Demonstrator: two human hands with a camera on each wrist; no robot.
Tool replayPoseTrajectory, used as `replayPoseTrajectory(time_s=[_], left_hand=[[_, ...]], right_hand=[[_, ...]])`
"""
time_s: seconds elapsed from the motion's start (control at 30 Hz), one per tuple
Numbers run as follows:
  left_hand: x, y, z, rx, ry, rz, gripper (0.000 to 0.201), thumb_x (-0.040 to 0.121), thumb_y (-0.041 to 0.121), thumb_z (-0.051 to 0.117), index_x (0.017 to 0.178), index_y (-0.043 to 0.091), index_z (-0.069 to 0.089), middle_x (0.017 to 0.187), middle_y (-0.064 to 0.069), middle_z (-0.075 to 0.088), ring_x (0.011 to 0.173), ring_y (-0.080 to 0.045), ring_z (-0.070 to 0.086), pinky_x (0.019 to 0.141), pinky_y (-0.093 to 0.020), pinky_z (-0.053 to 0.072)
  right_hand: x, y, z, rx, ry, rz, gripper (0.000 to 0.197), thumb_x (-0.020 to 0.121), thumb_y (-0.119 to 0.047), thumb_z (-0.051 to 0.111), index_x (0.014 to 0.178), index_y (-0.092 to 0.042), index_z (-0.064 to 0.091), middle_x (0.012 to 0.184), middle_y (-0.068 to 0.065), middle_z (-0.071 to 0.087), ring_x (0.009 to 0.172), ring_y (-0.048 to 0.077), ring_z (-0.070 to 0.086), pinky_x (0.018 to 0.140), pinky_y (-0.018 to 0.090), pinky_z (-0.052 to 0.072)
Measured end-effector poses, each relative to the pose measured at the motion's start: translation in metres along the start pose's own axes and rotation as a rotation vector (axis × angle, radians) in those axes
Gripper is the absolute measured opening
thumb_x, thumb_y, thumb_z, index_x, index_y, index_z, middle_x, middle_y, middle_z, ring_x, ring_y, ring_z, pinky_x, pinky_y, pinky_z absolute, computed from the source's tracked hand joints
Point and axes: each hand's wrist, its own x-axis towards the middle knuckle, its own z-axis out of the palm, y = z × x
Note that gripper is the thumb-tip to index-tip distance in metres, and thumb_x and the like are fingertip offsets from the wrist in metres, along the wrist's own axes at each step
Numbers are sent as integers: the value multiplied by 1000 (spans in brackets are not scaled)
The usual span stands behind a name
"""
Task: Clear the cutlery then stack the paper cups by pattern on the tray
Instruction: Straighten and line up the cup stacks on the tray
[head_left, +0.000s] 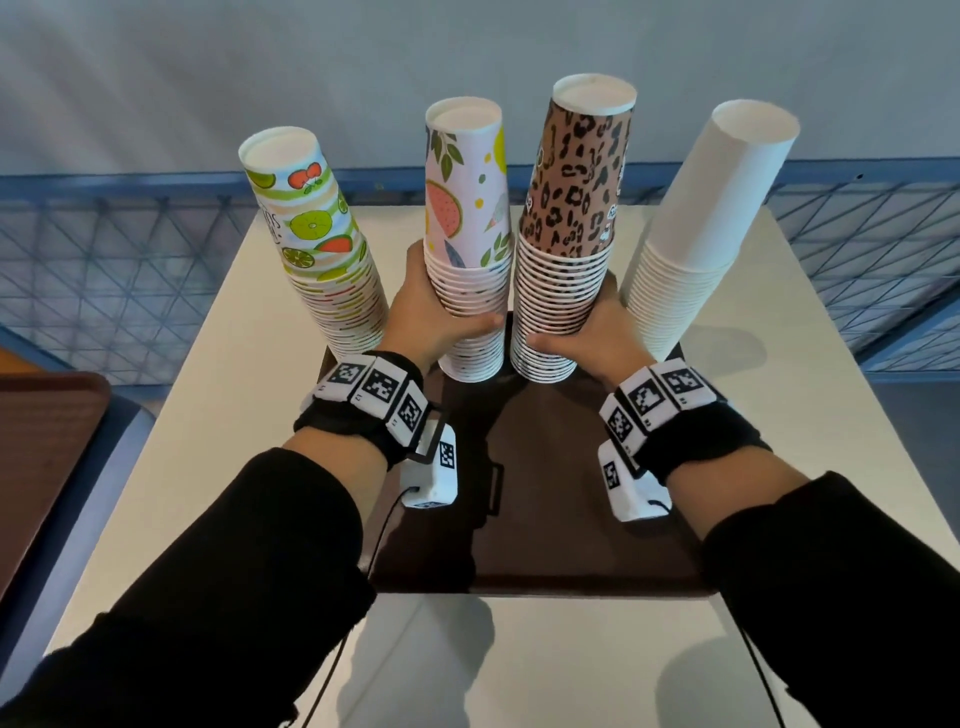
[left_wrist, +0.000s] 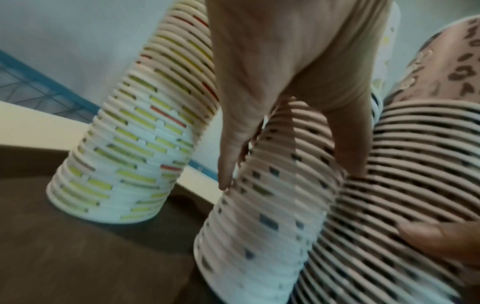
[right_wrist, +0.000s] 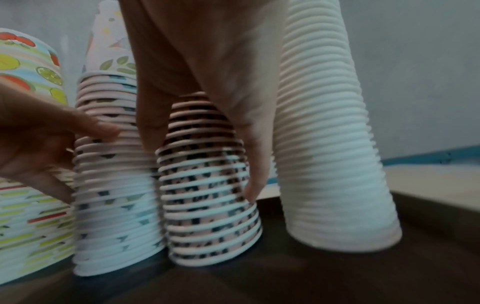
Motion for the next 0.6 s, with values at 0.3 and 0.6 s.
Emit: replayPoseTrajectory(time_s=[0.3,0.6], left_hand=[[-6,-24,18,97,195,-48,82,55,21,88,122,9,44,125,-8,59,114,-23,57,88,-29,44],[-2,-32,21,146,196,-16,89,50,21,90,123,5,42,126,-11,56,120,-26,53,97,-31,42]], right_hand=[[-5,18,20,17,98,93,91,59,-22,84,133,-7,33,133,13,50,121,32,50,100,39,42],[-7,17,26,29,138,105,98,57,-27,86,134,-6,30,135,14,49,124,32,48,103,41,41]])
